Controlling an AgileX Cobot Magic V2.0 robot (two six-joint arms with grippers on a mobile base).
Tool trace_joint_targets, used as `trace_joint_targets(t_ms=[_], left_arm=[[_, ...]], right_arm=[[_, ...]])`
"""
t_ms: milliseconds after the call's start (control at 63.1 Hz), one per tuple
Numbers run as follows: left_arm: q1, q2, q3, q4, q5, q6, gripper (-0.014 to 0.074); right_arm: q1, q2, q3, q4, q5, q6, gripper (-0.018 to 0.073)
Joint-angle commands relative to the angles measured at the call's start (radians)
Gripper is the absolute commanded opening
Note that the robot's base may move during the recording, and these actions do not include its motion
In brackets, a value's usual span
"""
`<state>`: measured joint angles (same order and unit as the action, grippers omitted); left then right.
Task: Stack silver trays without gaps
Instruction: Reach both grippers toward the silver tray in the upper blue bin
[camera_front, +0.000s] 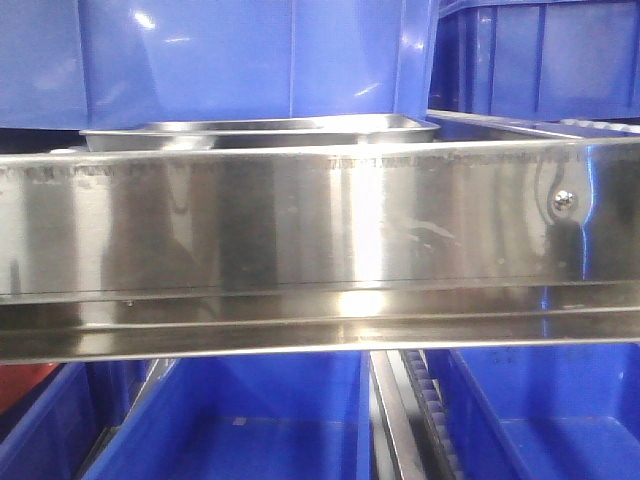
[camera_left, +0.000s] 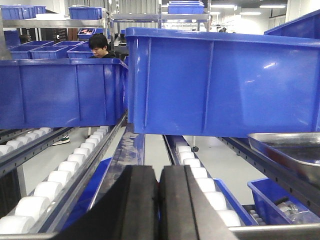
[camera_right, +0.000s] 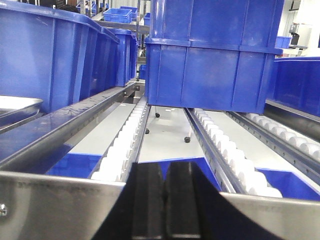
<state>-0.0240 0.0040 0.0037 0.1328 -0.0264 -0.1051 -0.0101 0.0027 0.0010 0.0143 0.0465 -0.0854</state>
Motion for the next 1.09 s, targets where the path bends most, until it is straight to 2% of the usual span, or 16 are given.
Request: trace_joint_targets(t_ms=[0,934,982,1077], left_arm=[[0.001,-0.004,-0.004,0.002,-0.016,0.001,0.0004],[0.001,-0.004,-0.004,0.002,-0.033,0.001,0.0004],[0.001,-0.004,-0.004,-0.007,-0.056,-0.003,0.0004],[0.001,-0.004,-0.004,-0.096,-0.173,-0.007,0.0004]], right_arm=[[-0.005,-0.003,-0.001,-0.002,-0.024,-0.008,-0.0079],[-0.005,-0.003,-0.001,-0.002,-0.033,-0.008,-0.0079],[-0.005,-0.003,-0.001,-0.002,-0.059,-0.008,-0.0079],[-0.005,-0.003,-0.001,-0.002,-0.184,-0.008,-0.0079]])
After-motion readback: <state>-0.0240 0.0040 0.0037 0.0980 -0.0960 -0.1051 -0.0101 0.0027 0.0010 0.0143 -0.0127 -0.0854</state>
